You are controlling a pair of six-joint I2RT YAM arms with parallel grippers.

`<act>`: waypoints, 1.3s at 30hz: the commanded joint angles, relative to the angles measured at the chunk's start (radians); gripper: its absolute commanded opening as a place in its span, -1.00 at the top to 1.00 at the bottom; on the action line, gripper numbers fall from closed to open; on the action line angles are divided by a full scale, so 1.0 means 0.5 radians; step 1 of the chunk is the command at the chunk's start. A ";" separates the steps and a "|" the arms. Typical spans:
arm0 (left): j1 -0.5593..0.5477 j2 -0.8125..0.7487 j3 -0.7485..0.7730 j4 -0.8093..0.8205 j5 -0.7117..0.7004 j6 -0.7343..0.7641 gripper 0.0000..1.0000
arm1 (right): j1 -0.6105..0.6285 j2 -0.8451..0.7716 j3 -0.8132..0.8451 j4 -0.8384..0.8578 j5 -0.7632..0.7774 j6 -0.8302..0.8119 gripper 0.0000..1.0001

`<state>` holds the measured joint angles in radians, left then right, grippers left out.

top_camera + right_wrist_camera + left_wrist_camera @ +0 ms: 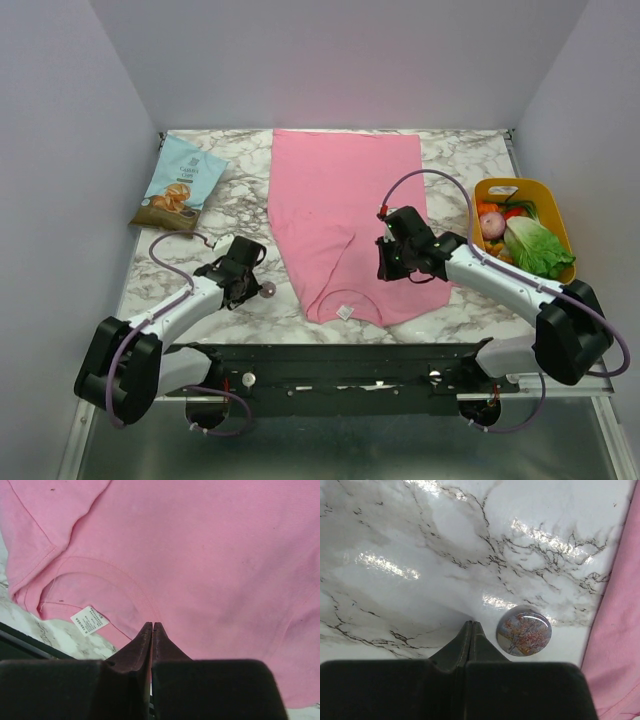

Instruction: Pin the brooch onto the clothing

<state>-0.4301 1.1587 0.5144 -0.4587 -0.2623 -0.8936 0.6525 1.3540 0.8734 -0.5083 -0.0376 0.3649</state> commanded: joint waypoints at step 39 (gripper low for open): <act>-0.137 0.518 0.257 0.004 0.267 0.210 0.29 | -0.010 0.004 -0.007 0.035 -0.014 -0.033 0.79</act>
<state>-0.4850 1.4319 0.6960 -0.3172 -0.2134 -0.7578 0.6525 1.3540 0.8692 -0.4950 -0.0410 0.3645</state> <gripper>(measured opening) 0.357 0.104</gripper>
